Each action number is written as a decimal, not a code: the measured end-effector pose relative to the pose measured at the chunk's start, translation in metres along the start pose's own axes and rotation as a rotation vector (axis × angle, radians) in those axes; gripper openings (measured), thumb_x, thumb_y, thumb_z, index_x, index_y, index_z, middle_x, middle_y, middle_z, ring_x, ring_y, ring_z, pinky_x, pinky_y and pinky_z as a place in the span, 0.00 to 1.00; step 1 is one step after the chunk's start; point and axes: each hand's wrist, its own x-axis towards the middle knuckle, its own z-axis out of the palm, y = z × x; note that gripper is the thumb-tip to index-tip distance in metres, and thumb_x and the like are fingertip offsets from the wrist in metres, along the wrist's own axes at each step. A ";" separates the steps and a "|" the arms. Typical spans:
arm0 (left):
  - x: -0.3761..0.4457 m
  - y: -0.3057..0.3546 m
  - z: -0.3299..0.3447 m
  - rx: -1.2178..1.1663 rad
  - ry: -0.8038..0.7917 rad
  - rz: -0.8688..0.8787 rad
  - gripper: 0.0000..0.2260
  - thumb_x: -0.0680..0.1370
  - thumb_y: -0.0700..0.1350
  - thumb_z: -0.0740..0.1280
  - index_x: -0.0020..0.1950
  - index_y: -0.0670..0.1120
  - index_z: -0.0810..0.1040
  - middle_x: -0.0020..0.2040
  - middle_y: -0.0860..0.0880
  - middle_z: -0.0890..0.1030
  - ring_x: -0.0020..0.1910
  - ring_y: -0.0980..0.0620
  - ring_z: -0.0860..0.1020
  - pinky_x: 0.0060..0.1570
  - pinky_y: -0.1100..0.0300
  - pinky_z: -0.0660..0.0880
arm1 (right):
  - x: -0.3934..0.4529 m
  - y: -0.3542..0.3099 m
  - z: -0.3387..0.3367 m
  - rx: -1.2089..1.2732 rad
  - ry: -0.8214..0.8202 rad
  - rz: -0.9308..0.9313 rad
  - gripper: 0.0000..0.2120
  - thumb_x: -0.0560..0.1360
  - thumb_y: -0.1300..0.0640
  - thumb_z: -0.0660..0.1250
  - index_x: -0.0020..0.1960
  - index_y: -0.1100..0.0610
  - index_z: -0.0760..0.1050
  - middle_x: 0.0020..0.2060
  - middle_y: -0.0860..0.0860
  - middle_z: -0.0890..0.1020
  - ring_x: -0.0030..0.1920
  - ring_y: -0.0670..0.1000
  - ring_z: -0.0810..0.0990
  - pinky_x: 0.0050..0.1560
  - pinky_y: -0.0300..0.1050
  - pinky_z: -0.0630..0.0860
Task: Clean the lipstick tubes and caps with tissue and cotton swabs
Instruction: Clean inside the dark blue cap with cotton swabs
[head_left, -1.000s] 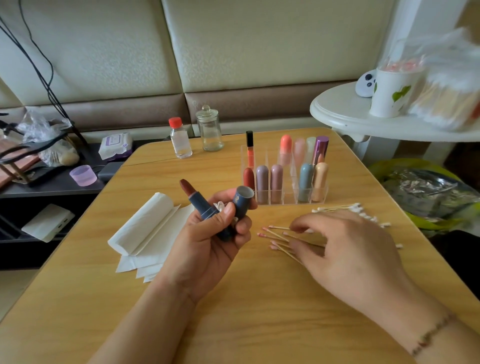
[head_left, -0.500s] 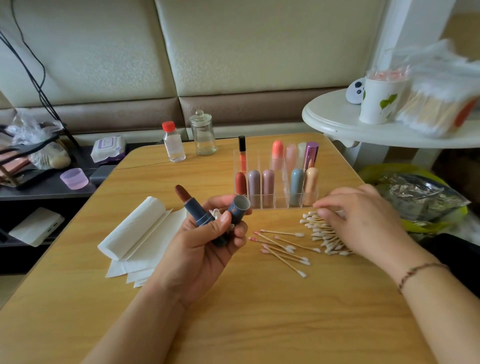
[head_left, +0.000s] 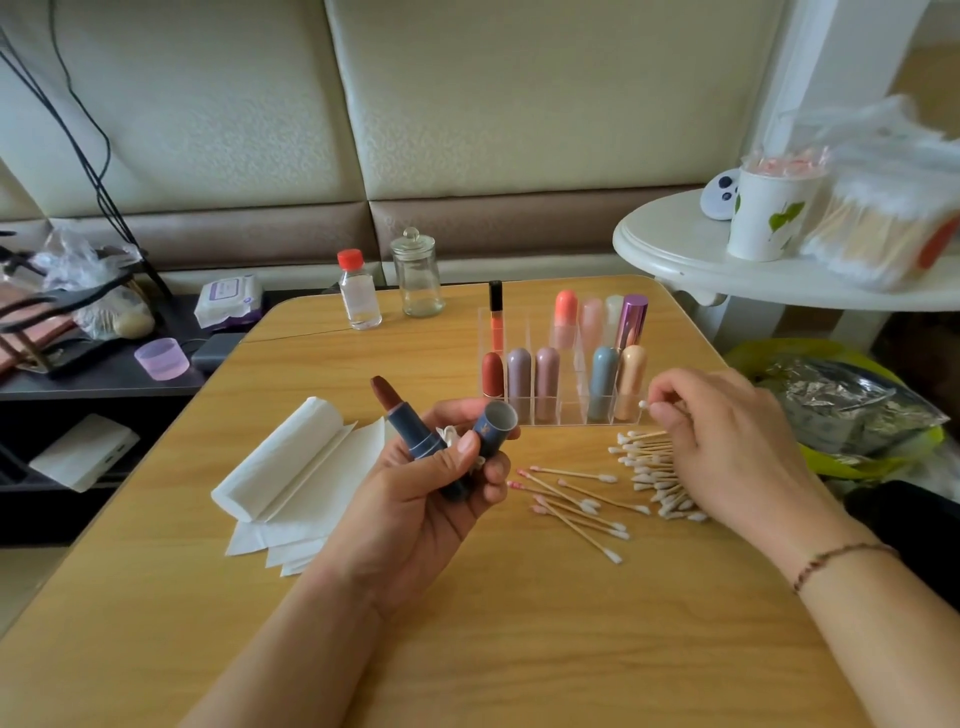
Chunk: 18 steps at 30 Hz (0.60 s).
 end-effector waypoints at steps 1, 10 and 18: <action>0.000 0.000 0.000 0.001 -0.001 0.002 0.16 0.64 0.39 0.80 0.49 0.42 0.82 0.46 0.41 0.80 0.35 0.50 0.76 0.35 0.60 0.76 | -0.001 -0.001 -0.001 0.043 0.053 -0.024 0.04 0.81 0.55 0.60 0.49 0.51 0.73 0.37 0.42 0.75 0.41 0.50 0.75 0.43 0.50 0.73; 0.000 0.000 -0.001 0.031 -0.038 -0.002 0.15 0.65 0.40 0.80 0.49 0.42 0.82 0.47 0.41 0.79 0.36 0.50 0.76 0.36 0.60 0.76 | -0.008 -0.031 -0.020 0.461 0.237 -0.224 0.07 0.79 0.55 0.62 0.46 0.54 0.77 0.30 0.42 0.75 0.32 0.45 0.75 0.31 0.29 0.65; -0.001 -0.003 -0.004 0.045 -0.102 -0.002 0.12 0.68 0.38 0.77 0.50 0.43 0.82 0.48 0.40 0.79 0.40 0.49 0.78 0.41 0.58 0.76 | -0.017 -0.046 -0.034 0.748 0.101 -0.250 0.10 0.80 0.48 0.61 0.44 0.50 0.76 0.29 0.50 0.74 0.27 0.45 0.68 0.28 0.34 0.63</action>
